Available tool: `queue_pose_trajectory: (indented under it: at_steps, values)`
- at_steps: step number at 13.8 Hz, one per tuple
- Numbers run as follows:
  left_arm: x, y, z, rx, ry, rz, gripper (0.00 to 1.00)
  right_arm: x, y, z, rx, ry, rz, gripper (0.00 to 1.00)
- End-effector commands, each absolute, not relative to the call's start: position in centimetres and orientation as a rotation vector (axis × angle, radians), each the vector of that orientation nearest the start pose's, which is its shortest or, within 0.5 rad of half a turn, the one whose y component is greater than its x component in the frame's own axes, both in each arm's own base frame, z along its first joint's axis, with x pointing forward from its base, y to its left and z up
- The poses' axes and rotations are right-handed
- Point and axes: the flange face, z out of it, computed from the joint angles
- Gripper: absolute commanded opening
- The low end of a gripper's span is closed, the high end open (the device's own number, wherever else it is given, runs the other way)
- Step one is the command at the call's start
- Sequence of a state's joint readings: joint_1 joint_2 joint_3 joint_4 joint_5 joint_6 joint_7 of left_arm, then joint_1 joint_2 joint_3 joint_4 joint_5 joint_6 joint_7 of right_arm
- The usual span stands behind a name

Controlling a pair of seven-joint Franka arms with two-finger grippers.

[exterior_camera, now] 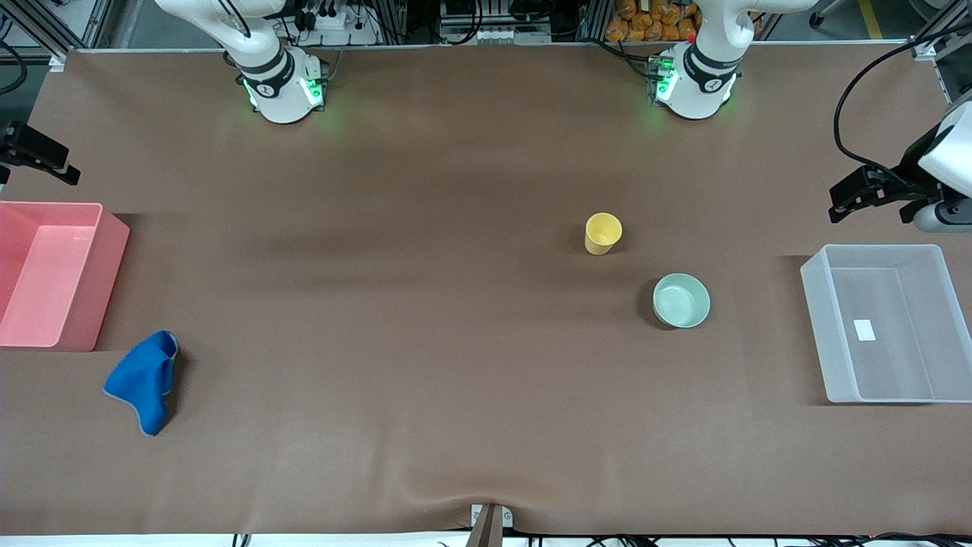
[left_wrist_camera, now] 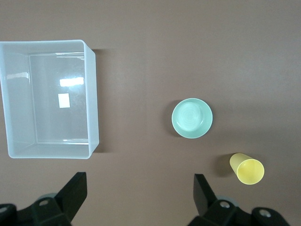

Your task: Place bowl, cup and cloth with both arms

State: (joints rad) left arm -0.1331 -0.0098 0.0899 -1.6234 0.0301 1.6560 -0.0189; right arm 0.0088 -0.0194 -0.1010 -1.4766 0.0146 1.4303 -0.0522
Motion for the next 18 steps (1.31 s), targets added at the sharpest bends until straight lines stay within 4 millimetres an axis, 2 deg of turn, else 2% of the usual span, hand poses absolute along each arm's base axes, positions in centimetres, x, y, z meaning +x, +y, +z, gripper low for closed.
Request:
queue_pose_trajectory:
  at_steps: [1, 5, 9, 11, 12, 14, 18]
  values:
    - [55.5, -2.1, 62.0, -3.139, 0.051, -0.070, 1.00, 53.2, -4.4, 66.9, -3.137, 0.072, 0.041, 1.00]
    - [55.9, -2.2, 61.2, -3.139, 0.044, -0.048, 1.00, 53.2, -4.4, 66.9, -3.137, 0.072, 0.041, 1.00]
    - [56.7, -1.9, 59.2, -3.136, 0.041, 0.000, 1.00, 53.2, -4.1, 66.9, -3.138, 0.065, 0.041, 1.00]
    - [57.9, -0.1, 57.1, -3.132, -0.011, 0.038, 1.00, 53.2, -4.1, 66.9, -3.138, 0.065, 0.041, 1.00]
    - [58.7, 0.1, 56.1, -3.140, -0.020, 0.033, 1.00, 53.2, -4.1, 66.9, -3.138, 0.065, 0.041, 1.00]
    - [60.5, 1.7, 52.3, -3.144, -0.066, 0.073, 1.00, 53.2, -4.1, 66.9, -3.138, 0.065, 0.041, 1.00]
    - [64.0, 1.3, 43.6, -3.159, -0.065, 0.106, 1.00, 53.3, -4.1, 66.9, -3.138, 0.065, 0.038, 1.00]
